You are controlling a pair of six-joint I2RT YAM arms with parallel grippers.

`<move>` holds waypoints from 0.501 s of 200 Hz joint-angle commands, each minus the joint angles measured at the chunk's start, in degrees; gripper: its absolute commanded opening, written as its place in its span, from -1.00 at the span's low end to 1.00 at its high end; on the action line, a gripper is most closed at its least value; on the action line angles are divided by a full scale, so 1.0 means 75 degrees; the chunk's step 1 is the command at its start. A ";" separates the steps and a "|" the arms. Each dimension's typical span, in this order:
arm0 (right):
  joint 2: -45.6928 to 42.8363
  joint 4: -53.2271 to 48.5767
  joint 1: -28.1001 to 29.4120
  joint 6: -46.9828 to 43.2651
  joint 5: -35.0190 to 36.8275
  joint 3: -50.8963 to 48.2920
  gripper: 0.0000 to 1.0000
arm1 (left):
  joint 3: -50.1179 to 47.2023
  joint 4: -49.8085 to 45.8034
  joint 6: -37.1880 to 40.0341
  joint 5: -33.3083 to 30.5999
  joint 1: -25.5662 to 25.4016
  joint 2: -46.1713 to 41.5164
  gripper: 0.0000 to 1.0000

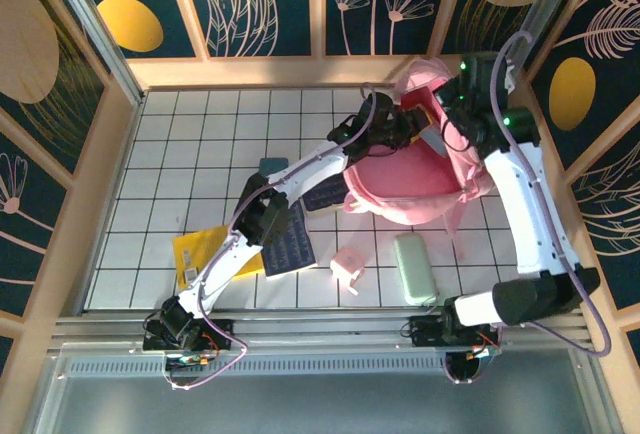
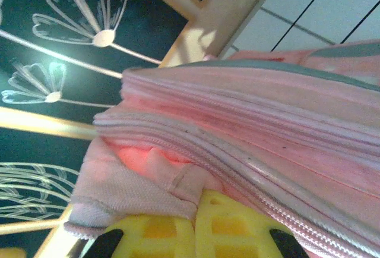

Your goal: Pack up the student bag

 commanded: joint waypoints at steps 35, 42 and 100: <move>-0.0905 0.2453 0.0884 0.0723 0.0855 -0.0757 -1.00 | 0.0610 0.0924 -0.0021 0.0165 -0.0004 0.0491 0.41; -0.0905 0.2483 0.0879 0.0712 0.0925 -0.0826 -1.00 | 0.0620 0.1001 0.0067 0.0218 -0.0004 0.0475 0.46; -0.0887 0.2947 0.0427 -0.1260 0.0967 -0.0859 -1.00 | -0.0508 -0.0084 0.2300 0.0087 0.0060 -0.1290 0.90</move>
